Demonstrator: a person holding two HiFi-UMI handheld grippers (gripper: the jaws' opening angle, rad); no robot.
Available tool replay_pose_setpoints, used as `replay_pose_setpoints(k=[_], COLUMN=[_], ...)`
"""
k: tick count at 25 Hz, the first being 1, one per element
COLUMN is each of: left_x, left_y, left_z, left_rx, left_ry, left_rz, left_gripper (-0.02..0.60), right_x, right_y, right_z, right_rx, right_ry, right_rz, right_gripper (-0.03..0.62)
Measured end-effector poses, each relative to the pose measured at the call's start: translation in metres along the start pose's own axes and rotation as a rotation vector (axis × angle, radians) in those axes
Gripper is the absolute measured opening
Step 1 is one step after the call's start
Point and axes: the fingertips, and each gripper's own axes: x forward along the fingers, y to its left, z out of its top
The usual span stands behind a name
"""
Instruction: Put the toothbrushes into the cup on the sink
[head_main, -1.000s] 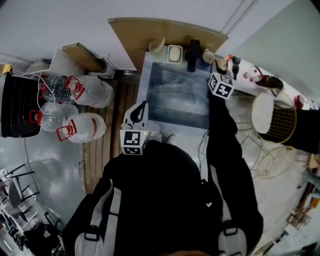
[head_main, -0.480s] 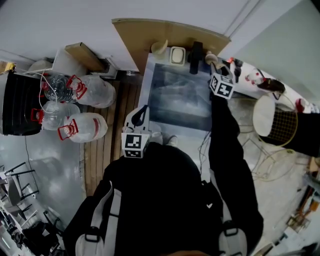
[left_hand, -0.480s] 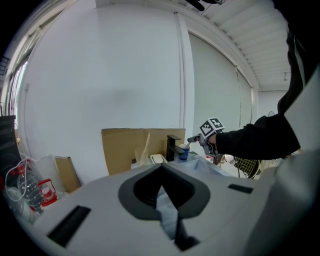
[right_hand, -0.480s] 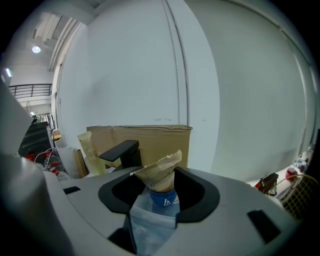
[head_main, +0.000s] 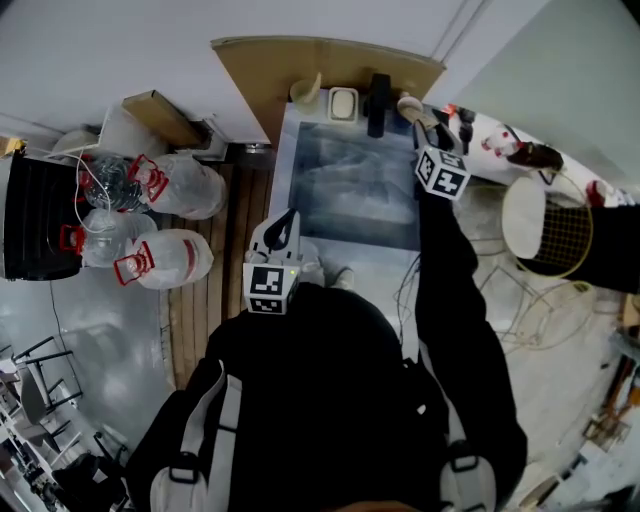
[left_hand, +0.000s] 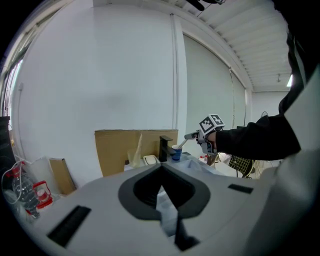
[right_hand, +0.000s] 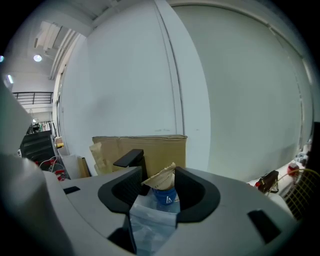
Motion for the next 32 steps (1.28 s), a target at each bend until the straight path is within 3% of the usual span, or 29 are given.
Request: replay_pose_setpoints(k=[8, 14, 24, 27, 32], left_x=[-0.01, -0.012, -0.009, -0.006, -0.005], left_y=[-0.009, -0.016, -0.018, -0.022, -0.026], left_z=[-0.001, 0.001, 0.005, 0.008, 0.014], left_rx=[0.007, 0.015, 0.008, 0.007, -0.008], left_ry=[-0.011, -0.017, -0.04, -0.053, -0.075], left_rz=[-0.013, -0.028, -0.038, -0.056, -0.087], left_gripper=[0.002, 0.002, 0.002, 0.002, 0.002], right_x=[-0.031, -0.024, -0.083, -0.107, -0.145], right_y=[0.005, -0.003, 0.019, 0.03, 0.056], right_z=[0.009, 0.011, 0.015, 0.009, 0.009], right_rx=[0.01, 0.024, 0.07, 0.072, 0.031], right_ry=[-0.055, -0.032, -0.142, -0.163, -0.204], right_rz=[0.0, -0.038, 0.016, 0.048, 0.087], right_gripper=[0.184, 0.184, 0.179, 0.087, 0.004])
